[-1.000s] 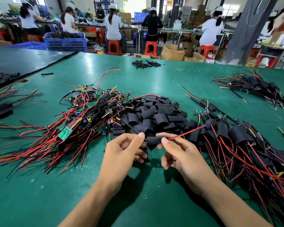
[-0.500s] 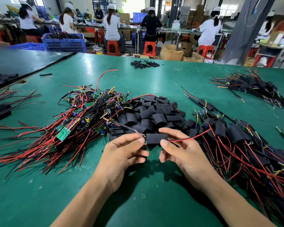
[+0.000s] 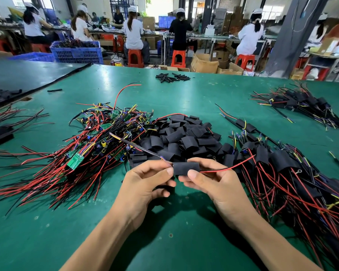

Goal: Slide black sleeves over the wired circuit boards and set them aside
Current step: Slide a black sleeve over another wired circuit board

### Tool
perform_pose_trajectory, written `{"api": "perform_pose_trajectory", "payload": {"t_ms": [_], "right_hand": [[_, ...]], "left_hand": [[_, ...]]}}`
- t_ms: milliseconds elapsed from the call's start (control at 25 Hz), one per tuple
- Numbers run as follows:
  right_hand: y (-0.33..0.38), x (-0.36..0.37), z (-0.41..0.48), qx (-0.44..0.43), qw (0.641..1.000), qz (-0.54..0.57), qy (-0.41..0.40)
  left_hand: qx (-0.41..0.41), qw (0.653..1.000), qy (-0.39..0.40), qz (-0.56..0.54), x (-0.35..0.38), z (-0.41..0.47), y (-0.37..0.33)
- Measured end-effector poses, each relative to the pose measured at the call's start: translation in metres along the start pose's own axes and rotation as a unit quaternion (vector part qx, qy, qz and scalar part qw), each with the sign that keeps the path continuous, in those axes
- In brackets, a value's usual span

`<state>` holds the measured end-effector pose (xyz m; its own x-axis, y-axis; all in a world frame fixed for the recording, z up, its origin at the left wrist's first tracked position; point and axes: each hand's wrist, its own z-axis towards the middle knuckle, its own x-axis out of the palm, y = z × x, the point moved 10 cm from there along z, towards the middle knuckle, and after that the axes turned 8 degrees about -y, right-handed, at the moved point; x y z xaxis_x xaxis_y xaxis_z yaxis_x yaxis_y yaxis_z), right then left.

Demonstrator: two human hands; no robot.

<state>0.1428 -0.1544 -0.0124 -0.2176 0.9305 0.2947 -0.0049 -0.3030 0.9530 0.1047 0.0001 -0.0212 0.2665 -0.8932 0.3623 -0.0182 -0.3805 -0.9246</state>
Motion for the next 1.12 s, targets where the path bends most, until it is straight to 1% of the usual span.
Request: {"api": "perform_pose_trajectory", "payload": {"t_ms": [120, 240, 320, 400, 640, 800, 920, 1120], "right_hand": [[-0.005, 0.004, 0.0, 0.028, 0.999, 0.033, 0.009], [-0.004, 0.005, 0.0, 0.019, 1.0, -0.004, 0.024], [-0.006, 0.008, 0.0, 0.026, 0.999, -0.011, 0.031], [-0.009, 0.008, 0.001, 0.044, 0.999, 0.008, 0.026], [-0.016, 0.001, 0.002, 0.068, 0.996, 0.046, -0.025], [-0.017, 0.002, 0.0, 0.085, 0.996, 0.027, -0.021], [-0.02, 0.007, -0.002, 0.095, 0.995, 0.019, -0.011], [-0.02, 0.01, -0.005, 0.089, 0.996, 0.011, 0.005]], "left_hand": [[-0.029, 0.999, 0.029, -0.018, 0.004, 0.0, 0.004], [-0.057, 0.996, 0.071, -0.015, 0.011, -0.001, 0.008], [-0.055, 0.994, 0.092, -0.016, 0.017, -0.003, 0.008], [-0.041, 0.994, 0.099, -0.018, 0.021, -0.004, 0.007], [0.026, 0.996, 0.059, 0.053, 0.017, -0.003, 0.004], [0.069, 0.99, 0.068, 0.107, 0.021, -0.007, -0.001], [0.087, 0.99, 0.042, 0.099, 0.017, -0.007, -0.005], [0.077, 0.993, 0.016, 0.085, 0.011, -0.006, -0.004]]}}
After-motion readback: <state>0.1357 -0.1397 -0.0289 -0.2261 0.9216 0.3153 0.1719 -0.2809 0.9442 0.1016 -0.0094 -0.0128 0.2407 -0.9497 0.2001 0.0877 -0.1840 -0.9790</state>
